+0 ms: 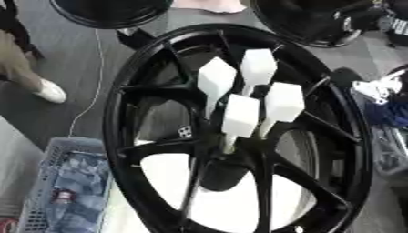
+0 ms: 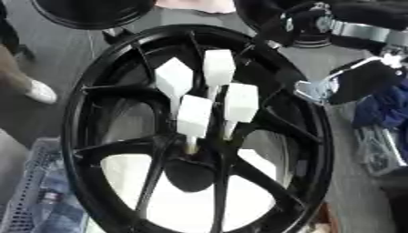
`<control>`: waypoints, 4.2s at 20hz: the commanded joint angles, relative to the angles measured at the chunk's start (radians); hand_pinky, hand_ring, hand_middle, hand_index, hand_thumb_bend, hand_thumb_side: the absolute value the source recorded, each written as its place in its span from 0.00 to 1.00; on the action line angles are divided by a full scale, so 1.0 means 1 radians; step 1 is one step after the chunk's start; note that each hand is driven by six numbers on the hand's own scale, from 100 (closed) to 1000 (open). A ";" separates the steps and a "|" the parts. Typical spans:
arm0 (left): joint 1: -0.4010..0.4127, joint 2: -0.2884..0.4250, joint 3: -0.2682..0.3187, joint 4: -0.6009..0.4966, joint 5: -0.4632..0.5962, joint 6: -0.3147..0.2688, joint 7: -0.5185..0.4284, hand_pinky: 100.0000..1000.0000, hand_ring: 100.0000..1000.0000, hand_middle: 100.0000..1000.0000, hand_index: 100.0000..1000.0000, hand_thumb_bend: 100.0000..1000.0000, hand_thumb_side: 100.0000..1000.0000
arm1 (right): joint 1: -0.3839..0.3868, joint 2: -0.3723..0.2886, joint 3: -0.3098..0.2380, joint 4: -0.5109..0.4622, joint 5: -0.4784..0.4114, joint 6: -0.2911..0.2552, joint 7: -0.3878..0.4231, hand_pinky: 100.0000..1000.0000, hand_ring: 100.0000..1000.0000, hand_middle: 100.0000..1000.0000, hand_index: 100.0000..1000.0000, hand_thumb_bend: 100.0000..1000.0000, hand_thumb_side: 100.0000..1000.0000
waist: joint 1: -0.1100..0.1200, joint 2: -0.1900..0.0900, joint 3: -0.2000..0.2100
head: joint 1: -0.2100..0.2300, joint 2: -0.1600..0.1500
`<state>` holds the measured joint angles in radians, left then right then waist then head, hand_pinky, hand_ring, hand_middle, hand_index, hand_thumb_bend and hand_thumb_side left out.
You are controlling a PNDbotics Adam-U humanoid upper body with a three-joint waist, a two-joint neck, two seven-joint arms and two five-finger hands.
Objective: Pull the pin out of the wheel hub.
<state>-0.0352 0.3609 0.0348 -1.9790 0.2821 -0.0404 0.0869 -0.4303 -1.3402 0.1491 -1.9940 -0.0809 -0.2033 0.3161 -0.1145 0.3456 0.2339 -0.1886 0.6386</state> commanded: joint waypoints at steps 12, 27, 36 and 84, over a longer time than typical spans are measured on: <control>-0.003 0.025 0.002 -0.010 0.034 0.002 0.000 0.79 0.79 0.62 0.72 0.05 0.83 | -0.025 0.012 0.074 -0.006 -0.011 0.064 0.082 0.73 0.99 0.84 0.91 0.00 0.05 | 0.014 -0.051 -0.021 | -0.055 0.069; -0.010 0.028 -0.001 -0.006 0.038 0.006 -0.002 0.79 0.78 0.62 0.72 0.05 0.84 | -0.045 0.052 0.118 -0.006 0.046 0.099 0.043 0.74 0.99 0.76 0.92 0.00 0.42 | 0.004 -0.045 -0.009 | -0.033 0.090; -0.014 0.026 -0.002 -0.006 0.037 0.007 -0.003 0.79 0.78 0.62 0.72 0.05 0.84 | -0.055 0.065 0.128 -0.006 0.036 0.112 0.044 0.74 1.00 0.79 0.92 0.00 0.50 | -0.001 -0.040 -0.003 | -0.026 0.091; -0.024 0.021 -0.005 -0.011 0.027 0.013 -0.002 0.78 0.79 0.61 0.71 0.06 0.86 | -0.003 0.125 0.167 -0.006 0.090 0.171 0.009 0.71 0.94 0.61 0.83 0.00 0.42 | -0.027 0.006 0.014 | 0.004 0.091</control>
<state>-0.0596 0.3623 0.0284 -1.9726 0.3124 -0.0288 0.0836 -0.4297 -1.1955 0.3267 -1.9939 0.0164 -0.0324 0.3332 -0.1495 0.3638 0.2493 -0.1859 0.7365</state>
